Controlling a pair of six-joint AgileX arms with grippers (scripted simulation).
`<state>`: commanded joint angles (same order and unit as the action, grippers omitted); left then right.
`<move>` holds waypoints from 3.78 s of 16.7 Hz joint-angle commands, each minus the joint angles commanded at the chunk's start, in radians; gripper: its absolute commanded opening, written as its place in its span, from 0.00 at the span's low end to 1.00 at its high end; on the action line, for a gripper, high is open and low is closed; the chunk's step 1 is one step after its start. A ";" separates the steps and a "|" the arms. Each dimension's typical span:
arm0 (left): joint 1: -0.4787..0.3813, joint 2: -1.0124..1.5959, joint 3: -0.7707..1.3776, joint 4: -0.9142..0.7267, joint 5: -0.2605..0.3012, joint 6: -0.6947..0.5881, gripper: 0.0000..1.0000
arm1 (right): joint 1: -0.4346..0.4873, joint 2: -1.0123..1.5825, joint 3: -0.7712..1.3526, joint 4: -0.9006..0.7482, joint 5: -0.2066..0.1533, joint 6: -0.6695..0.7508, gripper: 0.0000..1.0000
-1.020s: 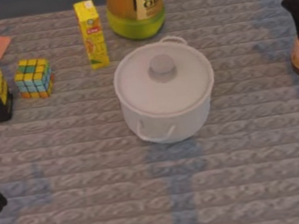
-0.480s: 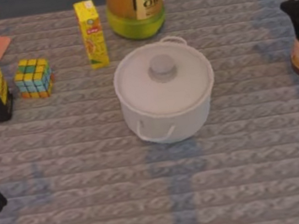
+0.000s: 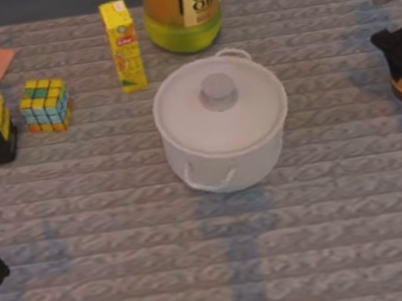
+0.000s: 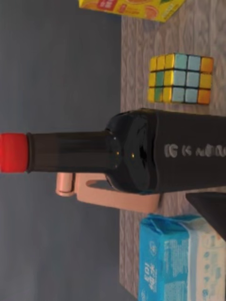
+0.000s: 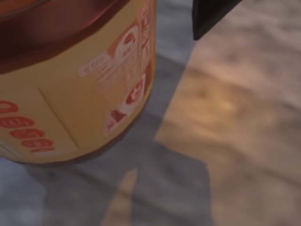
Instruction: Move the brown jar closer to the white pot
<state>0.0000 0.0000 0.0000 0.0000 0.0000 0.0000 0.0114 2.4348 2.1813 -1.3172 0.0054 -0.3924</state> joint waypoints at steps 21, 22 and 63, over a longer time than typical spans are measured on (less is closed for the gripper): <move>0.000 0.000 0.000 0.000 0.000 0.000 1.00 | 0.000 0.000 0.000 0.000 0.000 0.000 0.00; 0.000 0.000 0.000 0.000 0.000 0.000 1.00 | 0.000 0.000 0.000 0.000 0.000 0.000 0.00; 0.000 0.000 0.000 0.000 0.000 0.000 1.00 | 0.257 -0.214 -0.168 -0.050 -0.004 0.676 0.00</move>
<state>0.0000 0.0000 0.0000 0.0000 0.0000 0.0000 0.2685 2.2209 2.0135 -1.3671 0.0019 0.2836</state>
